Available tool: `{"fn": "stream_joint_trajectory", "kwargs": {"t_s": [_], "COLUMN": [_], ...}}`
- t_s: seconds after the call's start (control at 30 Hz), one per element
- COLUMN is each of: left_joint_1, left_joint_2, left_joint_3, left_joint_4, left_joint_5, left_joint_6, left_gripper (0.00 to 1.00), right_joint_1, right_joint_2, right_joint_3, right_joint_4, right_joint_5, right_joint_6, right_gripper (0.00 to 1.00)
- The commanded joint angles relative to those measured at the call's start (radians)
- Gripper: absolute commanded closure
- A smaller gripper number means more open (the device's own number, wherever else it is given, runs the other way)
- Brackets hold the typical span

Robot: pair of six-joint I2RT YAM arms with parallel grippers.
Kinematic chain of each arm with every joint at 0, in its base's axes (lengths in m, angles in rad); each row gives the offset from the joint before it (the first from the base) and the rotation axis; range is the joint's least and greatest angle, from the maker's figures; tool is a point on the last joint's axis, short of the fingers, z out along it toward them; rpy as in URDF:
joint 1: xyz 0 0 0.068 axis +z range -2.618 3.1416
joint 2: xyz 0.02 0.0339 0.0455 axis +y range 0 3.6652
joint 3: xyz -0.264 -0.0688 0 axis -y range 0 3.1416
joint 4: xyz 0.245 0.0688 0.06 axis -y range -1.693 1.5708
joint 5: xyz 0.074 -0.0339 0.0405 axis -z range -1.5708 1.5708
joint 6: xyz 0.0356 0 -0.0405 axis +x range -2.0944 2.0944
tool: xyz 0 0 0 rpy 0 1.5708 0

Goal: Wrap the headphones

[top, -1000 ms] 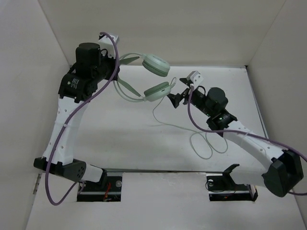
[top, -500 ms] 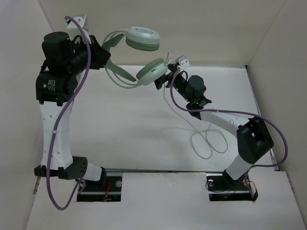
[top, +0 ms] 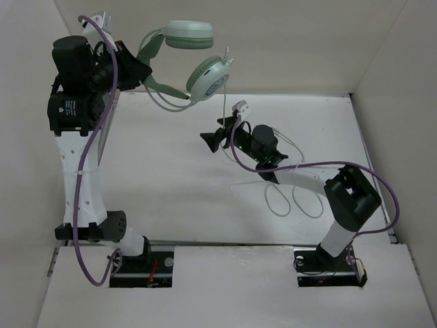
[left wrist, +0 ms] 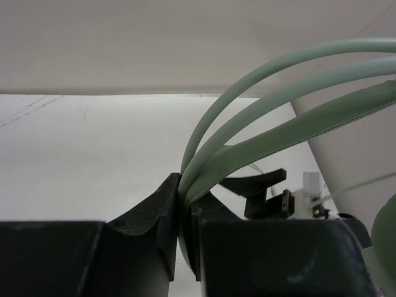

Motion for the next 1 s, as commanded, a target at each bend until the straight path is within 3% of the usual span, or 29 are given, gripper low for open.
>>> {"fn": "stream_joint_trajectory", "kwargs": {"t_s": [0.0,0.13,0.33,0.47,0.53,0.63,0.83,0.97], "left_joint_1": [0.026,0.041,0.061,0.081,0.086,0.088,0.074,0.049], "left_joint_2": [-0.018,-0.006,0.005,0.002,-0.004,-0.012,-0.035,-0.065], "left_joint_3": [0.066,0.081,0.101,0.098,0.089,0.075,0.031,-0.048], "left_joint_4": [0.128,0.153,0.171,0.176,0.180,0.182,0.176,0.173], "left_joint_5": [0.051,0.052,0.058,0.061,0.066,0.069,0.070,0.061], "left_joint_6": [-0.094,-0.116,-0.134,-0.140,-0.145,-0.145,-0.129,-0.106], "left_gripper": [1.00,1.00,1.00,1.00,1.00,1.00,1.00,1.00], "right_joint_1": [0.026,0.063,0.079,0.079,0.076,0.070,0.040,0.004], "right_joint_2": [-0.063,-0.106,-0.151,-0.168,-0.174,-0.187,-0.192,-0.177], "right_joint_3": [-0.078,-0.176,-0.249,-0.261,-0.253,-0.255,-0.209,-0.108], "right_joint_4": [0.043,0.030,-0.037,-0.080,-0.101,-0.079,-0.092,-0.205], "right_joint_5": [-0.043,-0.073,-0.202,-0.238,-0.245,-0.218,-0.198,-0.219], "right_joint_6": [0.024,0.020,0.018,0.000,0.006,0.015,-0.012,-0.034], "right_gripper": [0.06,0.19,0.57,0.88,0.83,0.57,0.40,0.32]}}
